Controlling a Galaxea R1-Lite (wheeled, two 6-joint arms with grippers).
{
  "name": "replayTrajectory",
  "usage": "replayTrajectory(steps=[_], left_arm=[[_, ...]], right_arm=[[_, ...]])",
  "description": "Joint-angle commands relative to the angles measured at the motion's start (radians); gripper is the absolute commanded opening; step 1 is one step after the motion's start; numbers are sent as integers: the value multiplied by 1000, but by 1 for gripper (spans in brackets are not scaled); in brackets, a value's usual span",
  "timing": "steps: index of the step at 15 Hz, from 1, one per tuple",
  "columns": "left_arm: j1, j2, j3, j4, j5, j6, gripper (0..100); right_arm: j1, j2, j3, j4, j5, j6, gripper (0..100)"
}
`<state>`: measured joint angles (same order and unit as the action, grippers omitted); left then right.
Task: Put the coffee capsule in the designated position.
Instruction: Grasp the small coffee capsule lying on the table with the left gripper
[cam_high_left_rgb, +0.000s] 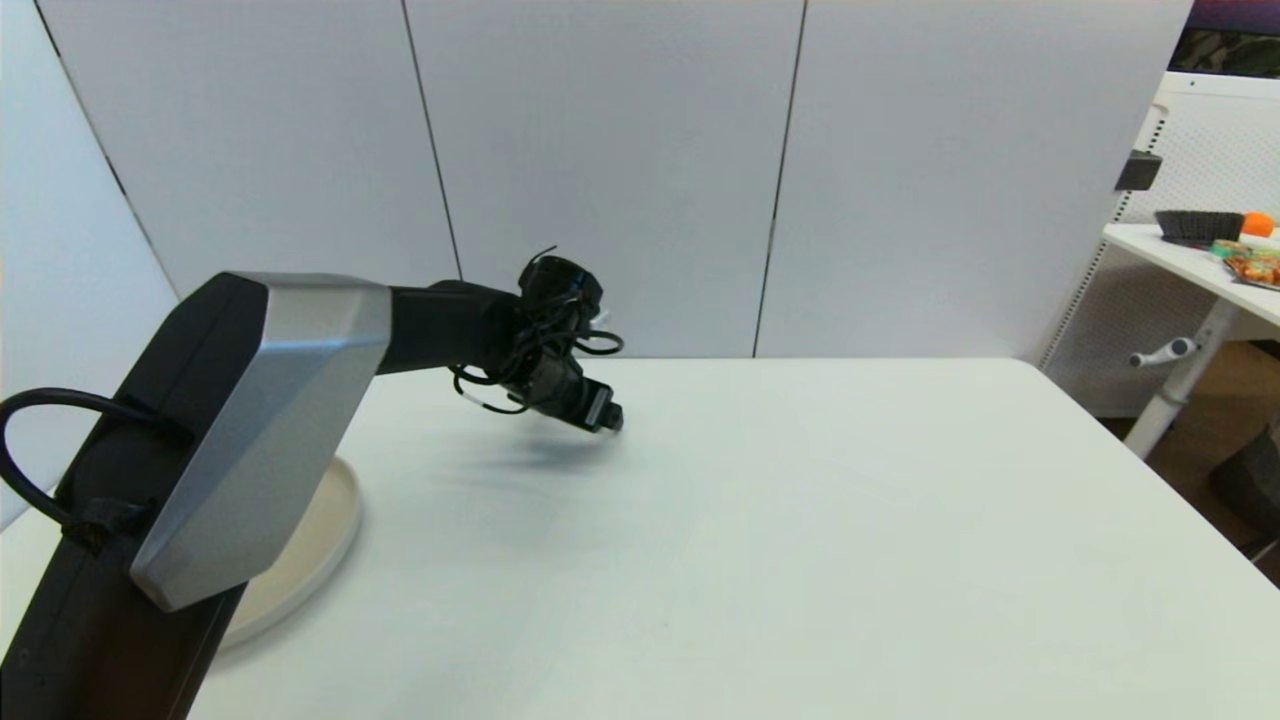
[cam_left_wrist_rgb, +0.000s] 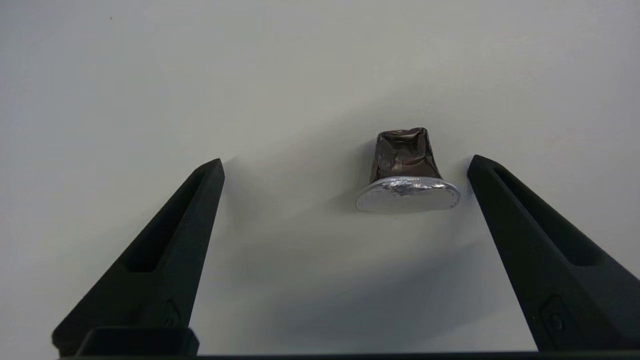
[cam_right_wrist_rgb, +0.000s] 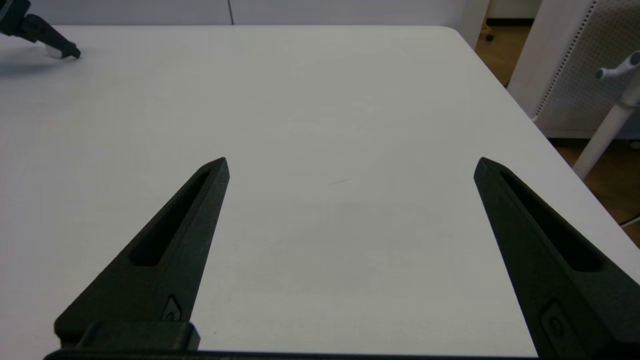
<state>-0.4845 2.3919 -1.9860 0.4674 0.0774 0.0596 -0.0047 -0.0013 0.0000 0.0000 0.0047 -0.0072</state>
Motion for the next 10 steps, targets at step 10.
replayTrajectory(steps=[10], left_arm=[[1,7,-1,-35,-2,0,100]], right_arm=[[0,1,0,0,0,0,100]])
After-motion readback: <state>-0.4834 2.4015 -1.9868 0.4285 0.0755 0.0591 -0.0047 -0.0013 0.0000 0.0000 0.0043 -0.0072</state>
